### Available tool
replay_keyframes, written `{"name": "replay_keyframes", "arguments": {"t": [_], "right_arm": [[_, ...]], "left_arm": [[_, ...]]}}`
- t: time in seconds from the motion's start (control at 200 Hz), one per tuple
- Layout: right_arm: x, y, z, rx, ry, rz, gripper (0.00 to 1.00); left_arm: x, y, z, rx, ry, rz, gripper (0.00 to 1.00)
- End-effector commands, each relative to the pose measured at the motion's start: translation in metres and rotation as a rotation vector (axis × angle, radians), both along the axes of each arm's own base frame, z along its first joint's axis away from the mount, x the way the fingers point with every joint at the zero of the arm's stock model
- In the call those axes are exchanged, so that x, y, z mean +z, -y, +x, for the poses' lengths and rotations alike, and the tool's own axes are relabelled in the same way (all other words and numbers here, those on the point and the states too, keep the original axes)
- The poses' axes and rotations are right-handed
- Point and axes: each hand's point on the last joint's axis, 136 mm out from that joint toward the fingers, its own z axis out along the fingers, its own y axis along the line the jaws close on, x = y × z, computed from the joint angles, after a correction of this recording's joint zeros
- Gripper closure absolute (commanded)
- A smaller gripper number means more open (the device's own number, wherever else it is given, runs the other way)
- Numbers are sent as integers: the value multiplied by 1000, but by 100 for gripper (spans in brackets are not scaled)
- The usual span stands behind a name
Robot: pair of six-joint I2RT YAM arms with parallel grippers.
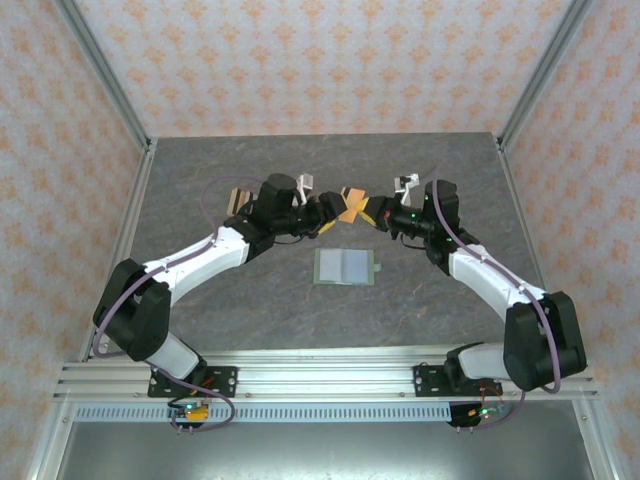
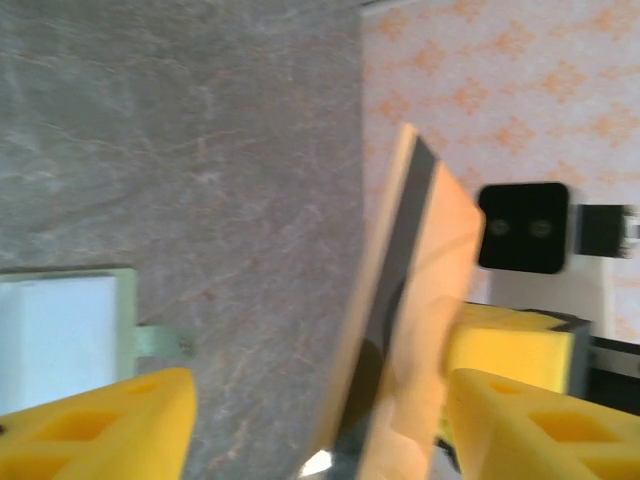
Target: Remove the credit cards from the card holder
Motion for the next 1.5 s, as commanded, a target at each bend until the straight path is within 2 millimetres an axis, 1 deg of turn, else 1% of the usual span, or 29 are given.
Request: {"name": "replay_keyframes", "arguments": {"t": [0.0, 0.085, 0.195, 0.3, 0.385, 0.405, 0.425, 0.485, 0.515, 0.556, 0.601, 0.606, 0.611, 0.626, 0.636, 0.691, 0.741, 0.806, 0.926, 1.056, 1.126, 1.276, 1.406, 1.496], "right_arm": [[23, -4, 2, 26, 58, 62, 100], [21, -4, 1, 27, 51, 66, 100], [18, -4, 1, 28, 41, 65, 100], [13, -2, 1, 25, 29, 61, 100], [8, -1, 1, 21, 18, 47, 100], [6, -1, 1, 22, 15, 38, 98], [5, -1, 1, 24, 15, 27, 95], [-4, 3, -1, 17, 6, -28, 76], [-11, 6, -1, 3, -3, -78, 64], [-21, 12, -3, -11, -15, -151, 51], [-30, 18, -5, -20, -26, -225, 40], [-31, 19, -5, -20, -26, -235, 39], [-31, 19, -5, -20, -24, -243, 39], [-35, 22, -6, -23, -29, -269, 35], [-36, 23, -6, -25, -31, -283, 33], [-48, 32, -8, -42, -50, -363, 27], [-56, 38, -10, -54, -64, -418, 21], [-65, 45, -12, -65, -75, -467, 16], [-76, 48, -14, -72, -87, -490, 10], [-81, 49, -15, -74, -91, -493, 5], [-82, 49, -16, -75, -87, -492, 4], [-79, 49, -16, -73, -74, -484, 2], [-76, 48, -16, -73, -69, -479, 1], [-77, 48, -18, -69, -70, -477, 1]], "left_arm": [[28, 11, 1, -43, 64, -88, 44], [26, 12, 2, -42, 58, -97, 56], [24, 12, 4, -31, 50, -104, 68], [22, 7, 6, 0, 53, -92, 79], [20, 3, 7, 22, 59, -72, 90], [19, 1, 7, 27, 59, -63, 93], [17, -1, 7, 31, 59, -50, 95], [11, -7, 7, 49, 59, -1, 99], [8, -12, 7, 57, 62, 35, 100], [1, -22, 7, 74, 61, 101, 100], [-10, -35, 5, 91, 50, 193, 100], [-9, -37, 7, 101, 60, 200, 100], [-12, -39, 5, 96, 49, 216, 100], [-12, -44, 7, 112, 65, 245, 100], [-16, -48, 4, 109, 51, 270, 100], [-24, -70, 4, 142, 53, 391, 100], [-28, -90, 4, 164, 68, 495, 100], [-31, -119, 4, 206, 88, 630, 100], [-35, -163, 6, 252, 105, 777, 100], [-43, -199, 12, 269, 123, 877, 100], [-46, -215, 17, 280, 133, 906, 100], [-52, -236, 35, 299, 185, 930, 100], [-61, -241, 50, 285, 243, 989, 100], [-71, -249, 59, 293, 229, 990, 100]]}}
